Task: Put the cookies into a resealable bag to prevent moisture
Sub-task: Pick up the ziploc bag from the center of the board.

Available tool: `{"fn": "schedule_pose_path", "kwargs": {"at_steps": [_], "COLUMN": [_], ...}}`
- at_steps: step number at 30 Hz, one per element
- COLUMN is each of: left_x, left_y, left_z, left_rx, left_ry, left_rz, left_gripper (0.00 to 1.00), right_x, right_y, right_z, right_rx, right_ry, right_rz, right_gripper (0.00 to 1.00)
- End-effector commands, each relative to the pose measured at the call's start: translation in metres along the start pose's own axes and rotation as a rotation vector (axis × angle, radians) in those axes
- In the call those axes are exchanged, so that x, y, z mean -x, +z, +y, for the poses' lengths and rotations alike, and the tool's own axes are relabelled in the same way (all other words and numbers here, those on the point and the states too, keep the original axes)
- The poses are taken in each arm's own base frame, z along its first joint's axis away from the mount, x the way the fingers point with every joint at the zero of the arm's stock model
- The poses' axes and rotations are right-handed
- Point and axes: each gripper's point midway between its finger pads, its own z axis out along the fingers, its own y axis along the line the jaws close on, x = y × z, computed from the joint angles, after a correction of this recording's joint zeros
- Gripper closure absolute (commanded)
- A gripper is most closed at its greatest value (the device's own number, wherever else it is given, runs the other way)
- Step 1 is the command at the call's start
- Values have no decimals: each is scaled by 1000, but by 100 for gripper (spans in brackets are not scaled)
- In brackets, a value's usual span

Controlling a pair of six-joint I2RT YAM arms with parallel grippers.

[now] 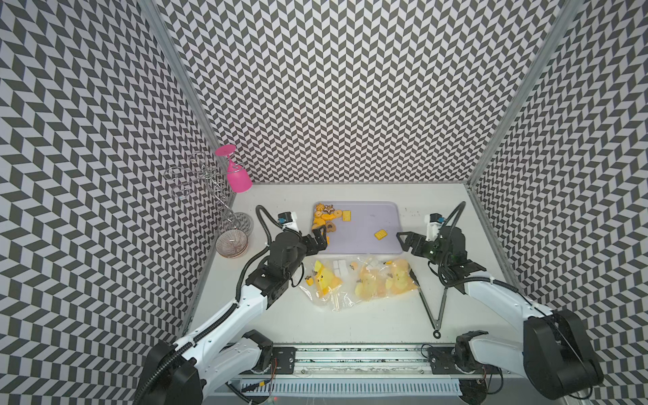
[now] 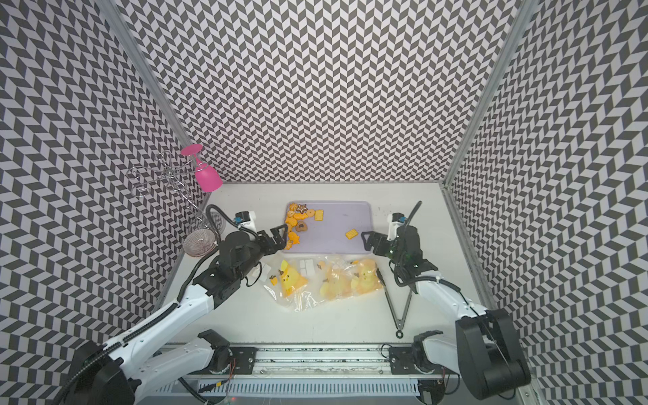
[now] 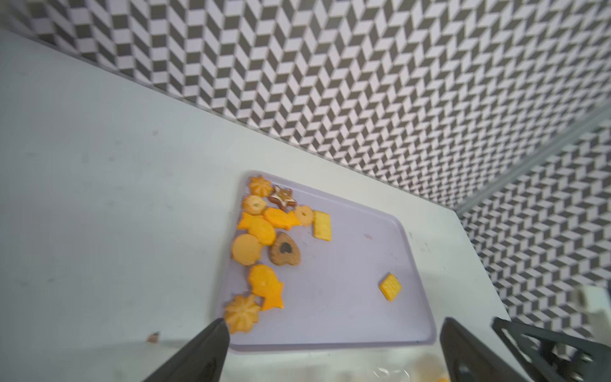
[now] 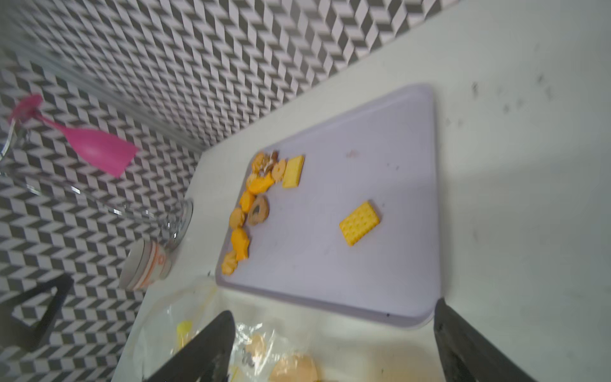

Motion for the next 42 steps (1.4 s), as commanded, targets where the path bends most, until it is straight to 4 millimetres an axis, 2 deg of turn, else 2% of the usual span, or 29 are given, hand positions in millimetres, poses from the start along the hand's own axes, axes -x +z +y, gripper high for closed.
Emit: {"fn": "schedule_pose_path", "kwargs": {"at_steps": [1, 6, 13, 17, 20, 24, 29, 38, 42], "left_x": [-28, -56, -73, -84, -97, -110, -127, -142, -149], "left_y": [1, 2, 2, 3, 7, 16, 27, 28, 28], "left_z": [-21, -45, -50, -57, -60, -54, -57, -59, -58], "left_rx": [-20, -119, -188, -242, -268, -241, -248, -273, -279], "left_ry": [107, 122, 106, 115, 125, 138, 172, 185, 183], "left_rz": [118, 182, 217, 255, 305, 358, 441, 492, 516], "left_gripper": [0, 0, 1, 5, 11, 24, 34, 32, 31], "right_x": [-33, -48, -45, -54, -68, -83, -89, -96, -99], "right_y": [-2, -13, -38, -47, -55, -62, -62, -43, -37], "right_z": [12, 31, 49, 53, 42, 23, 25, 6, -8], "right_rx": [-8, -107, -219, -245, -280, -308, -227, -201, -176], "right_ry": [-51, -127, -116, -76, -18, 42, 106, 162, 205], "right_rz": [137, 141, 21, 35, 64, 63, 44, 72, 87], "right_gripper": [10, 14, 14, 14, 17, 27, 34, 40, 45]}}
